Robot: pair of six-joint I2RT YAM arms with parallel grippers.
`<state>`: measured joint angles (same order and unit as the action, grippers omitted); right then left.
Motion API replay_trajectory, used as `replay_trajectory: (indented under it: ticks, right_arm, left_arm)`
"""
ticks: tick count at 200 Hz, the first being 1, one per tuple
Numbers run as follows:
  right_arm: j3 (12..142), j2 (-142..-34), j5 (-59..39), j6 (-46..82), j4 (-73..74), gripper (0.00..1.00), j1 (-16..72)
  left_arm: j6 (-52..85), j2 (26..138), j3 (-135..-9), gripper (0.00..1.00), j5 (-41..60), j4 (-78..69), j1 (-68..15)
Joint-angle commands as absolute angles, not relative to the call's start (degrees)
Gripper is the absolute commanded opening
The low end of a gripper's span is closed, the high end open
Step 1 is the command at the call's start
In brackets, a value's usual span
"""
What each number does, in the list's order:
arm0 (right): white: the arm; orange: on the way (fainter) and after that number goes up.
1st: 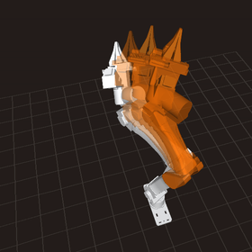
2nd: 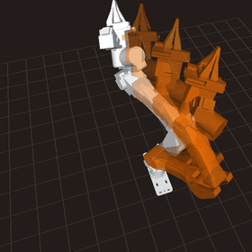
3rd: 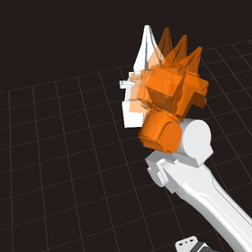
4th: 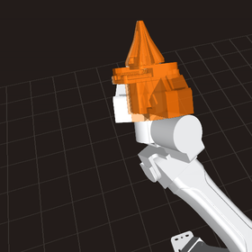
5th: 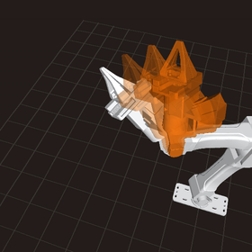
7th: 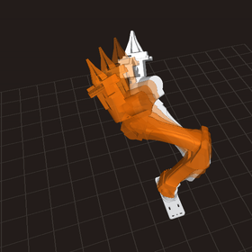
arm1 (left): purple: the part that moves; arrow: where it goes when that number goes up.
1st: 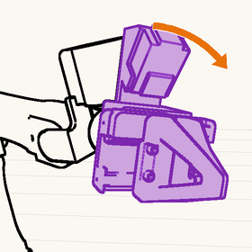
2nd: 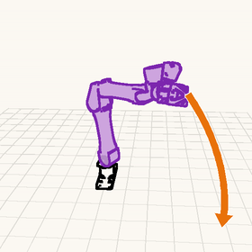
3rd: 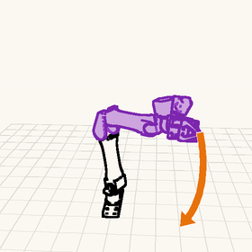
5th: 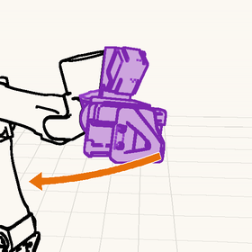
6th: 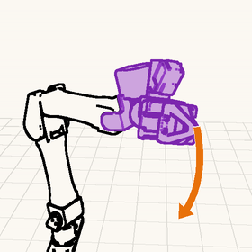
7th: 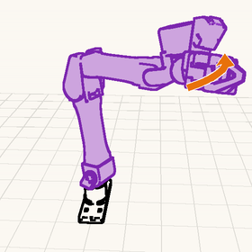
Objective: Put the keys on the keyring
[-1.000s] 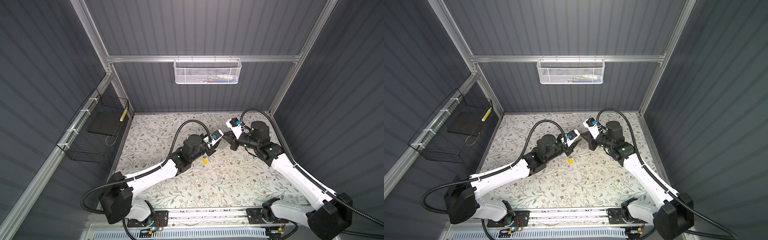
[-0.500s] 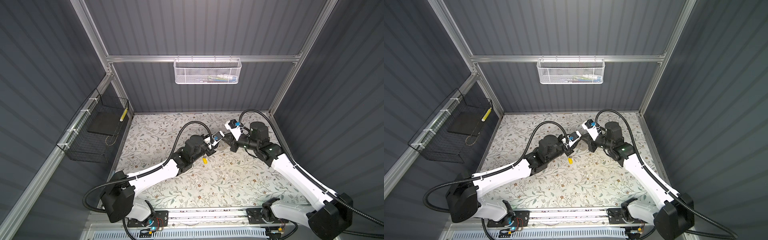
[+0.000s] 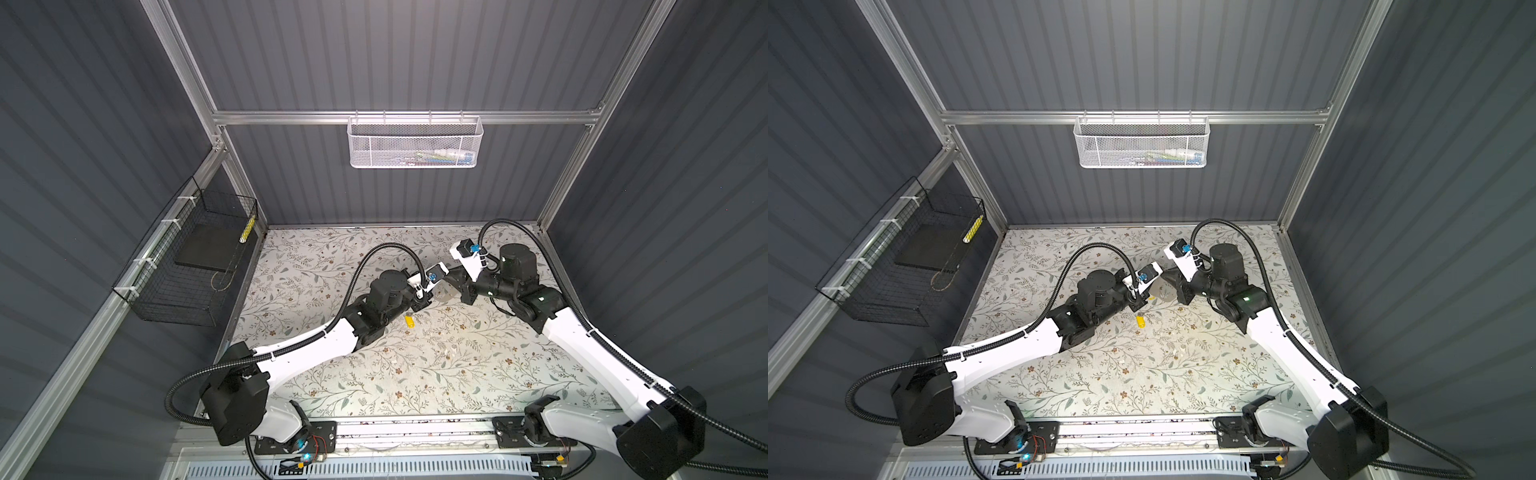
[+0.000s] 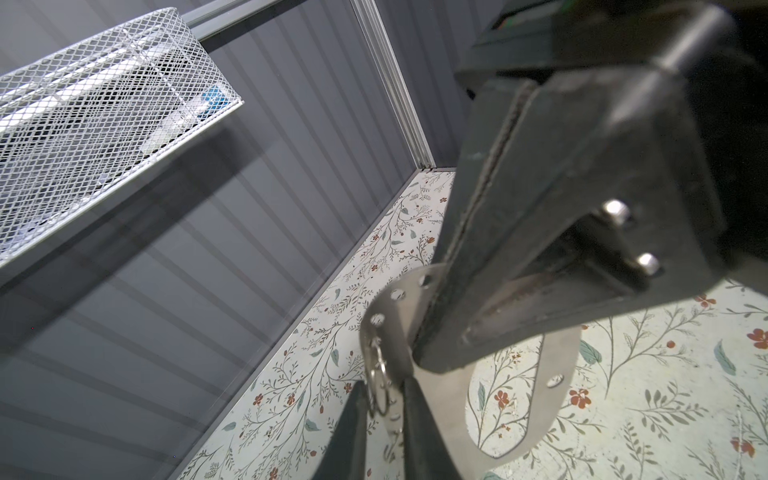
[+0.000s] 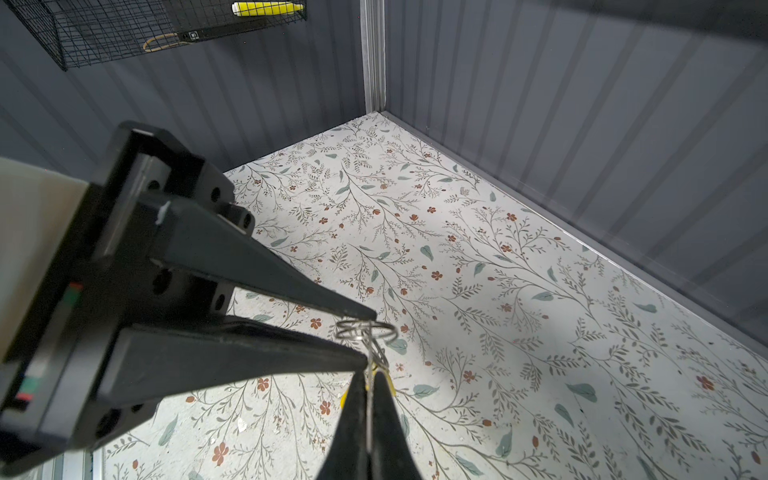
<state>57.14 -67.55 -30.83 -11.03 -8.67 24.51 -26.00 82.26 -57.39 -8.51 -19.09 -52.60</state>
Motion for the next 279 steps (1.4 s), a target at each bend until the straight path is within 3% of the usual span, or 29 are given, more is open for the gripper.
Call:
replay_trajectory:
  ticks: [1,58,132,279]
  right_arm:
    - [59.3,-66.8,-34.6,-11.8,-9.8,0.00,25.4]
    - [59.9,-67.7,-35.0,-12.0,-10.7,0.00,25.4]
    - [62.0,-69.3,-36.3,-10.2,-12.2,0.00,25.2]
    - [65.1,-73.8,-46.5,-4.1,-15.0,0.00,22.6]
  left_arm:
    - [-27.3,80.6,-57.8,0.16,-9.7,-19.8,-53.0]
    - [-27.5,79.6,-56.9,0.12,-9.8,-20.9,-53.0]
    - [-29.1,79.0,-55.5,0.00,-9.2,-21.3,-53.2]
    - [-35.3,76.0,-48.7,0.00,-5.8,-29.9,-54.2]
